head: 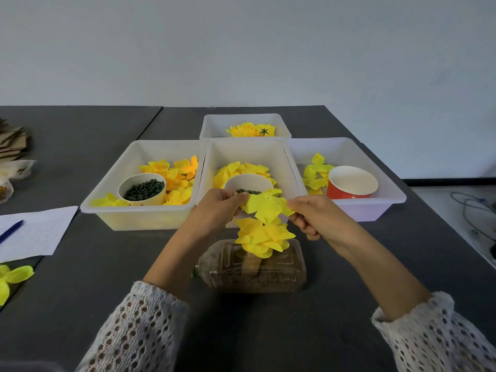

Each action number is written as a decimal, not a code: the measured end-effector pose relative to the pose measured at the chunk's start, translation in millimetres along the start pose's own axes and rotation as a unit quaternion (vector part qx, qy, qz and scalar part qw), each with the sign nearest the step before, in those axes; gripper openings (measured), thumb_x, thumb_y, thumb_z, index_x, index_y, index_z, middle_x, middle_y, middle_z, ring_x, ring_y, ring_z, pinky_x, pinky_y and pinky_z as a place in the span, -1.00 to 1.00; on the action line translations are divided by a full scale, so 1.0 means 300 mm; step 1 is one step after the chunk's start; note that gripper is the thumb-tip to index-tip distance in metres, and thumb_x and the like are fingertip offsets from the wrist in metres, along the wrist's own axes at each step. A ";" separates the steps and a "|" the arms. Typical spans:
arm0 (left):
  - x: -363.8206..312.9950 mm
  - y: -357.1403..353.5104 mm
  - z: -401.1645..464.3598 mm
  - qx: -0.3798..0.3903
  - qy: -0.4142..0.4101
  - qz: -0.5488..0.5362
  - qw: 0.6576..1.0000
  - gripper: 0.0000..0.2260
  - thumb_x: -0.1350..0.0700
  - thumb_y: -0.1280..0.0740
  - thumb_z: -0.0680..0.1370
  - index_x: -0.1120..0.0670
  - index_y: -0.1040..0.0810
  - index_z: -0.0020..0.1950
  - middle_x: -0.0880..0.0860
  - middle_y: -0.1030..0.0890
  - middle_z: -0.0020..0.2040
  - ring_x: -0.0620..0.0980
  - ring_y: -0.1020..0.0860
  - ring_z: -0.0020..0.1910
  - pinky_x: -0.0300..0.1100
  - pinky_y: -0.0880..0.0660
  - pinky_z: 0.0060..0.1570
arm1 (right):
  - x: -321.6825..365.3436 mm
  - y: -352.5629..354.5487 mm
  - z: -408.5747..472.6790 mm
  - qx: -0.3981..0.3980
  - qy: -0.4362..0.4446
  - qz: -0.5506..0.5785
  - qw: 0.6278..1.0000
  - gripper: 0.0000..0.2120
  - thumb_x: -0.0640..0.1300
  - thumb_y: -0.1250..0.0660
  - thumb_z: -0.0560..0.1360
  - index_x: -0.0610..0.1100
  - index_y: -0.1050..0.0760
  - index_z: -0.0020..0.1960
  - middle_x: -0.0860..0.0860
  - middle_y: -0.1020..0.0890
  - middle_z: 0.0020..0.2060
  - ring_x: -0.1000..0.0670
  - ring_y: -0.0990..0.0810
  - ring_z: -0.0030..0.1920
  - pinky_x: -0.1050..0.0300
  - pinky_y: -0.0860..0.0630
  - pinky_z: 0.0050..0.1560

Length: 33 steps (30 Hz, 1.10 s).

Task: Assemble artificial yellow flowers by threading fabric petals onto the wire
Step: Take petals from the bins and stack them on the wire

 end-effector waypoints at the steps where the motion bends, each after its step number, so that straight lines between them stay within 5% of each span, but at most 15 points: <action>1: -0.005 -0.004 -0.003 0.003 -0.008 0.009 1.000 -0.68 0.05 -0.24 0.65 0.11 -0.40 -0.29 -0.15 -0.38 -0.58 -0.22 -0.29 -0.58 -0.25 -0.20 -0.43 | -0.004 0.003 0.001 0.000 -0.001 -0.004 1.000 -0.60 -0.01 -0.24 0.60 -0.04 -0.54 -0.39 0.06 -0.41 -0.53 0.12 -0.26 -0.56 0.31 -0.19 -0.57; 4: -0.028 -0.016 -0.013 0.005 -0.032 0.022 0.999 -0.73 0.07 -0.21 0.66 0.20 -0.45 -0.18 -0.12 -0.39 -0.59 -0.19 -0.26 -0.56 -0.32 -0.21 -0.47 | -0.027 0.011 0.004 -0.001 -0.012 -0.016 1.000 -0.62 -0.02 -0.24 0.61 -0.09 -0.53 -0.36 0.05 -0.40 -0.53 0.12 -0.25 -0.56 0.30 -0.18 -0.56; 8: -0.018 0.001 -0.006 -0.037 -0.064 0.095 0.993 -0.65 0.04 -0.25 0.62 0.24 -0.43 -0.27 0.14 -0.30 -0.33 -0.03 -0.26 -0.39 -0.13 -0.19 -0.30 | -0.046 0.006 -0.007 0.005 -0.020 -0.030 0.999 -0.61 -0.03 -0.23 0.61 -0.08 -0.48 -0.37 0.06 -0.38 -0.54 0.11 -0.24 -0.54 0.29 -0.18 -0.54; 12: 0.057 0.004 0.009 -0.021 -0.037 0.055 0.998 -0.60 0.03 -0.28 0.62 0.37 -0.45 -0.21 0.15 -0.40 -0.30 0.00 -0.45 -0.24 0.06 -0.55 -0.09 | -0.045 0.011 -0.020 -0.011 -0.007 -0.047 0.999 -0.62 -0.03 -0.24 0.60 -0.10 -0.49 -0.37 0.08 -0.38 -0.57 0.14 -0.27 -0.56 0.33 -0.21 -0.56; 16: 0.089 0.007 -0.010 -0.062 -0.054 0.162 0.983 -0.60 0.00 -0.28 0.59 0.09 -0.33 -0.41 -0.12 -0.34 -0.57 -0.19 -0.33 -0.53 -0.34 -0.23 -0.49 | -0.053 -0.008 -0.030 -0.018 0.020 -0.095 0.995 -0.64 -0.09 -0.25 0.61 -0.14 -0.50 -0.34 0.14 -0.43 -0.61 0.22 -0.37 -0.57 0.43 -0.27 -0.50; 20: 0.123 -0.007 -0.031 -0.087 -0.051 0.249 0.963 -0.60 -0.05 -0.30 0.58 0.01 -0.36 -0.45 -0.14 -0.44 -0.55 -0.16 -0.43 -0.45 -0.19 -0.31 -0.38 | -0.100 -0.032 -0.046 -0.070 0.055 -0.161 0.983 -0.65 -0.07 -0.28 0.58 -0.10 -0.50 -0.38 0.04 -0.48 -0.49 0.17 -0.44 -0.39 0.22 -0.35 -0.28; 25: 0.123 -0.028 -0.059 -0.116 -0.049 0.292 0.948 -0.61 -0.14 -0.24 0.59 0.01 -0.38 -0.37 -0.03 -0.55 -0.36 0.02 -0.54 -0.28 -0.08 -0.44 -0.29 | -0.129 -0.057 -0.066 -0.120 0.094 -0.204 0.967 -0.66 -0.02 -0.26 0.58 0.02 -0.43 -0.38 0.09 -0.48 -0.45 0.15 -0.47 -0.35 0.19 -0.37 -0.28; 29: 0.100 -0.011 -0.085 -0.130 -0.066 0.270 0.952 -0.66 -0.24 -0.13 0.60 -0.06 -0.39 -0.25 -0.07 -0.58 -0.30 -0.03 -0.58 -0.24 -0.05 -0.51 -0.25 | -0.099 -0.030 -0.085 -0.121 0.123 -0.252 0.952 -0.67 0.17 -0.16 0.56 0.08 -0.39 -0.33 0.12 -0.49 -0.44 0.14 -0.49 -0.36 0.24 -0.38 -0.36; 31: 0.068 0.015 -0.109 -0.165 -0.092 0.260 0.947 -0.70 -0.33 -0.07 0.55 -0.13 -0.37 -0.08 -0.12 -0.61 -0.22 -0.10 -0.58 -0.17 -0.03 -0.51 -0.23 | -0.043 0.066 -0.070 -0.176 0.153 -0.220 0.947 -0.62 0.29 -0.09 0.51 0.07 -0.43 -0.28 0.10 -0.54 -0.40 0.16 -0.53 -0.29 0.34 -0.42 -0.33; 33: 0.010 0.033 -0.141 -0.196 -0.172 0.280 0.924 -0.73 -0.28 -0.11 0.58 -0.11 -0.35 0.04 -0.12 -0.58 -0.12 -0.07 -0.52 -0.06 0.01 -0.49 -0.19 | 0.023 0.221 -0.015 -0.281 0.196 -0.189 0.920 -0.62 0.20 -0.13 0.55 -0.02 -0.47 -0.28 0.02 -0.56 -0.37 0.10 -0.50 -0.26 0.37 -0.37 -0.34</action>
Point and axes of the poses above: each hand's wrist, its own z-axis towards the middle knuckle, its own y-axis out of the back of the hand, x = y × z, the point moved 5 cm from there along z, towards the middle knuckle
